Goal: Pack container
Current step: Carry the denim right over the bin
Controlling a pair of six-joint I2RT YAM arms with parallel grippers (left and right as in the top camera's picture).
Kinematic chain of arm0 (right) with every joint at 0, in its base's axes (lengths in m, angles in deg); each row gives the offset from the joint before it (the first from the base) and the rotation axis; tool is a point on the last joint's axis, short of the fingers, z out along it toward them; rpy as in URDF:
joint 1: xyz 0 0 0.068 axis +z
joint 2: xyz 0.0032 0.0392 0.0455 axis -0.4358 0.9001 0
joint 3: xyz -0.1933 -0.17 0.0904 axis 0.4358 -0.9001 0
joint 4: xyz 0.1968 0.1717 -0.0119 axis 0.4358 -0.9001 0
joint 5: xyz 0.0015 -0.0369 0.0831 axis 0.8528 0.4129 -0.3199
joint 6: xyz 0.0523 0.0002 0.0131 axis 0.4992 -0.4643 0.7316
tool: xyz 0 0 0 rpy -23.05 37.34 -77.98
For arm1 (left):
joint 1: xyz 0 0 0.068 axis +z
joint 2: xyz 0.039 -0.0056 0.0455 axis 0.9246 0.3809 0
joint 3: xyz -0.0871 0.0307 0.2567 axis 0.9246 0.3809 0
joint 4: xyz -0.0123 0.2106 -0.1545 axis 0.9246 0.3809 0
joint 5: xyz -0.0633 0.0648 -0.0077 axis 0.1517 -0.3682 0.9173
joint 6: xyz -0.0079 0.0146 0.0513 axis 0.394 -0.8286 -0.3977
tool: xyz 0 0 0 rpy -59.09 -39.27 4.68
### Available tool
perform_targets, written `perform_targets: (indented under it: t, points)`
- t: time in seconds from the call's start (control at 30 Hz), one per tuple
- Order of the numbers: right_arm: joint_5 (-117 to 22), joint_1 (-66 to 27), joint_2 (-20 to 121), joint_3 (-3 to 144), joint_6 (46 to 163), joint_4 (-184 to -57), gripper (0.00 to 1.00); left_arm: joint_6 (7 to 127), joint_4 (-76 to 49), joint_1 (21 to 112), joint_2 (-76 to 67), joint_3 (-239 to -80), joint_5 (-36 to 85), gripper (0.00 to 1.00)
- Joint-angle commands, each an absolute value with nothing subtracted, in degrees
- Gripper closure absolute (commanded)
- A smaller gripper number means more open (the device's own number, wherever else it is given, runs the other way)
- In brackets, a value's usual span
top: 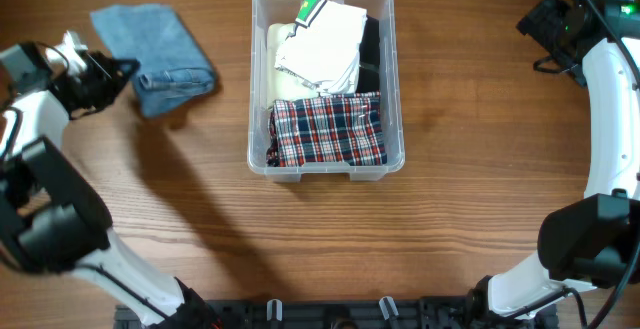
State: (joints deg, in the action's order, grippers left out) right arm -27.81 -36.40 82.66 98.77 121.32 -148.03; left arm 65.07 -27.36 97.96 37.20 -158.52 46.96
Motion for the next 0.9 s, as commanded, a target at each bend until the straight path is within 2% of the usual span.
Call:
perform_targets:
  t: [0.0, 0.2, 0.43, 0.57, 0.67, 0.87]
  points:
    - [-27.9, -36.31, 82.73, 98.29, 122.22, -148.03, 0.0, 64.74, -27.08, 97.7, 24.63, -159.0, 53.17, 0.96]
    - [-27.9, -36.31, 82.73, 98.29, 122.22, -148.03, 0.0, 64.96, -21.87, 93.33, 10.82, -159.0, 55.99, 0.96]
    - [-27.9, -36.31, 82.73, 98.29, 122.2, -148.01, 0.0, 68.39, -17.63, 74.75, -1.64, -159.0, 56.14, 0.96]
    - [-27.9, -36.31, 82.73, 98.29, 122.2, -148.03, 0.0, 62.16, -16.19, 62.77, -1.84, -159.0, 56.06, 0.96]
    - [-27.9, -36.31, 82.73, 98.29, 122.2, -148.03, 0.0, 60.06, -14.2, 57.07, -0.4, -159.0, 53.26, 0.96]
    - [-27.9, -36.31, 82.73, 98.29, 122.2, -148.03, 0.0, 56.61, -9.55, 51.67, 3.45, -159.0, 52.41, 0.96]
